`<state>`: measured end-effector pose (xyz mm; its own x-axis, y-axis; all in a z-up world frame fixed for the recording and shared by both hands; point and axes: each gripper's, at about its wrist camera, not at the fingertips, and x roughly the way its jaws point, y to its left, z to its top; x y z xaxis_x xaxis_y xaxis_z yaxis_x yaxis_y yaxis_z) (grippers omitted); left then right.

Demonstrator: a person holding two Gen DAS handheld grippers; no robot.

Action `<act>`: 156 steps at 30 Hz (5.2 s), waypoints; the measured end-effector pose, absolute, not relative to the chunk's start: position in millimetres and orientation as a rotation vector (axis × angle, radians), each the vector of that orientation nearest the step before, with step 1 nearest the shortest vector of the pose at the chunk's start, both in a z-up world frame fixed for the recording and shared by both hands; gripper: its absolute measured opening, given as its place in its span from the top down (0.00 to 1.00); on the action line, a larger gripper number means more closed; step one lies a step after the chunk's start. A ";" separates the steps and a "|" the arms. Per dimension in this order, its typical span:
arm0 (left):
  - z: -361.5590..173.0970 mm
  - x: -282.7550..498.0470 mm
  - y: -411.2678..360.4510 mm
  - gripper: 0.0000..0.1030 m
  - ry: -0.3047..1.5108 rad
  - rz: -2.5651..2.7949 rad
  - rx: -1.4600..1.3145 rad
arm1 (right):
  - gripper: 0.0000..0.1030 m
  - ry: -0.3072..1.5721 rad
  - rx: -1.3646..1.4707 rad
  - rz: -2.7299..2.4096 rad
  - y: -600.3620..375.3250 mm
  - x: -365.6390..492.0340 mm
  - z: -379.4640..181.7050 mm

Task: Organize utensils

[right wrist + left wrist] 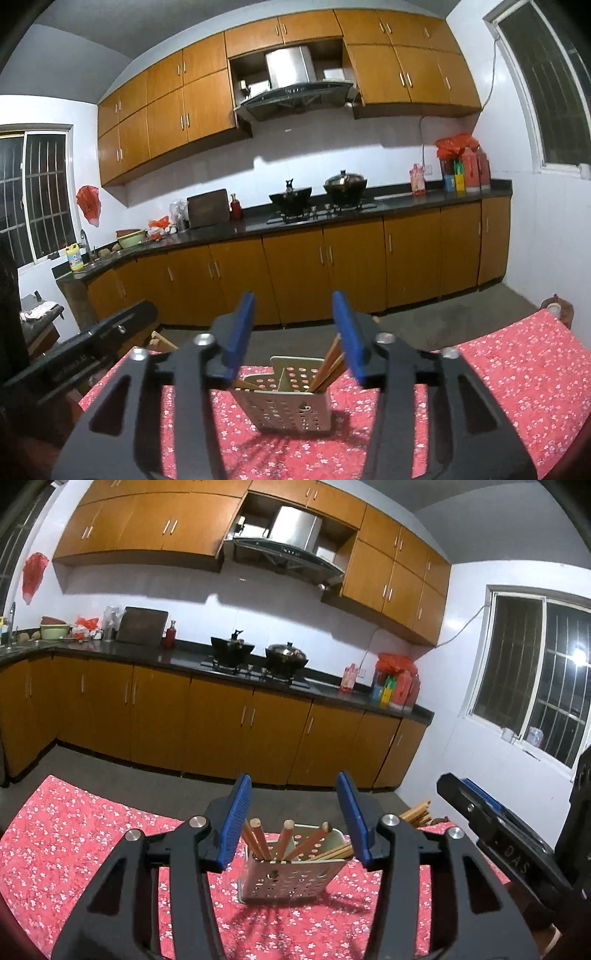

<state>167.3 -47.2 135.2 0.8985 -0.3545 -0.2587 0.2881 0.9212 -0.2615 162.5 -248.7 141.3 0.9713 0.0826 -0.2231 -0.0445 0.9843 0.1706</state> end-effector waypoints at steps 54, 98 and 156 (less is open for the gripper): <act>8.0 -1.1 -6.4 0.02 0.304 -0.053 0.028 | 0.04 0.332 0.015 -0.099 -212.5 -2.2 3.7; 3.0 -3.0 -10.1 0.02 0.319 -0.057 0.026 | 0.04 0.342 0.034 -0.093 -214.4 1.6 2.5; 0.0 -2.1 -11.7 0.02 0.329 -0.062 0.024 | 0.04 0.349 0.048 -0.089 -210.5 2.3 -1.5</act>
